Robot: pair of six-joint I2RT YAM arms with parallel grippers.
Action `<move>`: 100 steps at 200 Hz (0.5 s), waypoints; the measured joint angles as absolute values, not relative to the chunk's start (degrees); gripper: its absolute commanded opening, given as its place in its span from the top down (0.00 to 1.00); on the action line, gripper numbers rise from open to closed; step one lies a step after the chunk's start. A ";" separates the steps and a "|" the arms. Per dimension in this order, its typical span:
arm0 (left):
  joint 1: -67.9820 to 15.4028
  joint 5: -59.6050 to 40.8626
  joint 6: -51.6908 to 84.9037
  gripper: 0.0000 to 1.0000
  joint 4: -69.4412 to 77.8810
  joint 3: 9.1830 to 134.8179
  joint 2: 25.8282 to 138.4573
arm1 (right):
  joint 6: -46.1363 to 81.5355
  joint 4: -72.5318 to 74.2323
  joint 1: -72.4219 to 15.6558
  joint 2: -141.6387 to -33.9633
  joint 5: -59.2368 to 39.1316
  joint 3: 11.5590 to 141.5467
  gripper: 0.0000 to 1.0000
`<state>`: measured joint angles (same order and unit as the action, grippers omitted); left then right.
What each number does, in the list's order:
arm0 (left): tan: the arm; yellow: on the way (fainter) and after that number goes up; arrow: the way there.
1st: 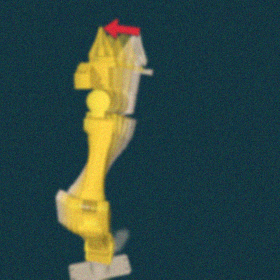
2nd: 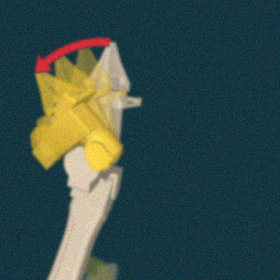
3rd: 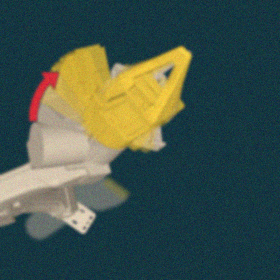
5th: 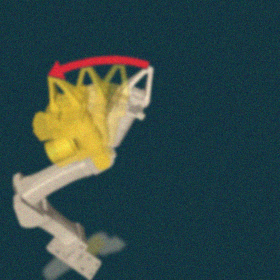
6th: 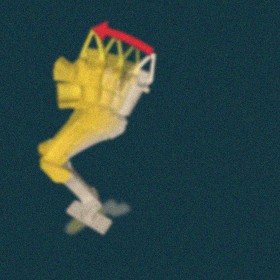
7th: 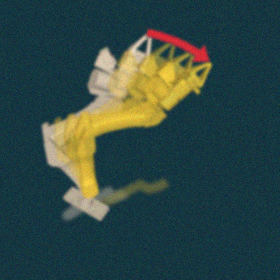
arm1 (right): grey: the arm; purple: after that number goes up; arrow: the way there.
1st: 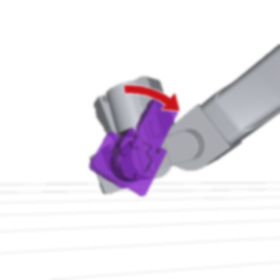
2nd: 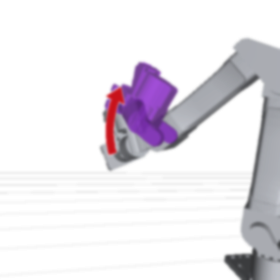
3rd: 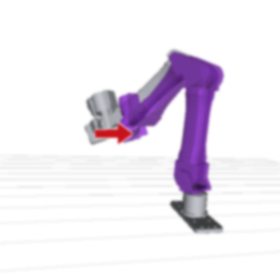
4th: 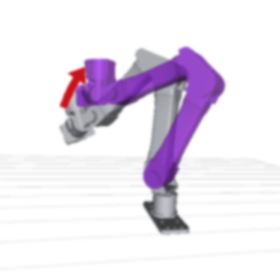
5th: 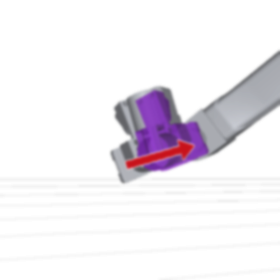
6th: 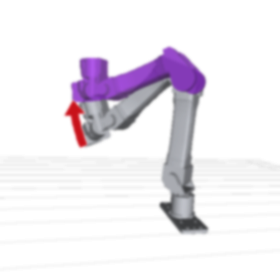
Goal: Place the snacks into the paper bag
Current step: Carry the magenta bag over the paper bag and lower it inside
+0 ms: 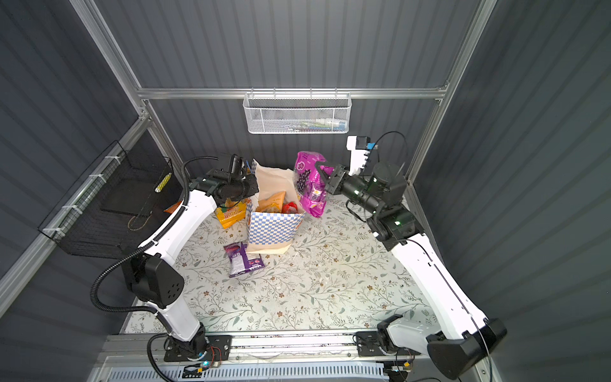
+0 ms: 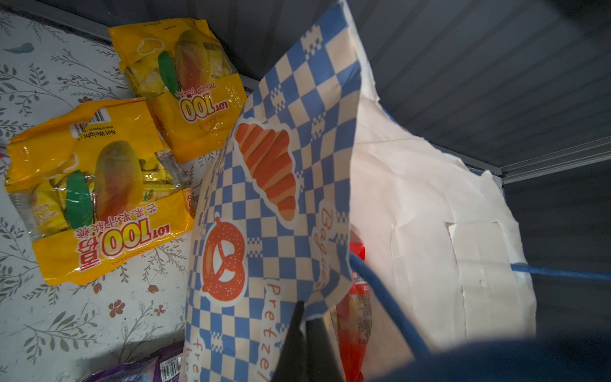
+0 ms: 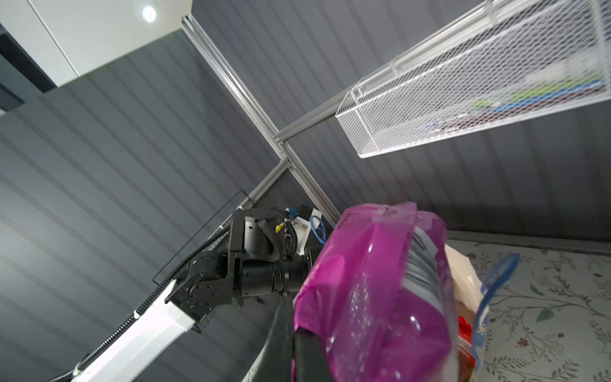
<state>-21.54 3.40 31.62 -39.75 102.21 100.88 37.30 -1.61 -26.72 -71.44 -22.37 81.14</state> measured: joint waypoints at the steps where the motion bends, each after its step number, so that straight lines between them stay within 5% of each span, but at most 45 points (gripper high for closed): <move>1: -21.54 3.40 31.62 1.00 -39.75 102.21 100.88 | 37.23 -1.65 -26.81 -71.57 -22.35 81.17 1.00; 100: -21.54 3.36 31.57 1.00 -39.72 102.21 100.88 | 33.95 -4.38 -33.10 -92.77 -21.96 94.48 1.00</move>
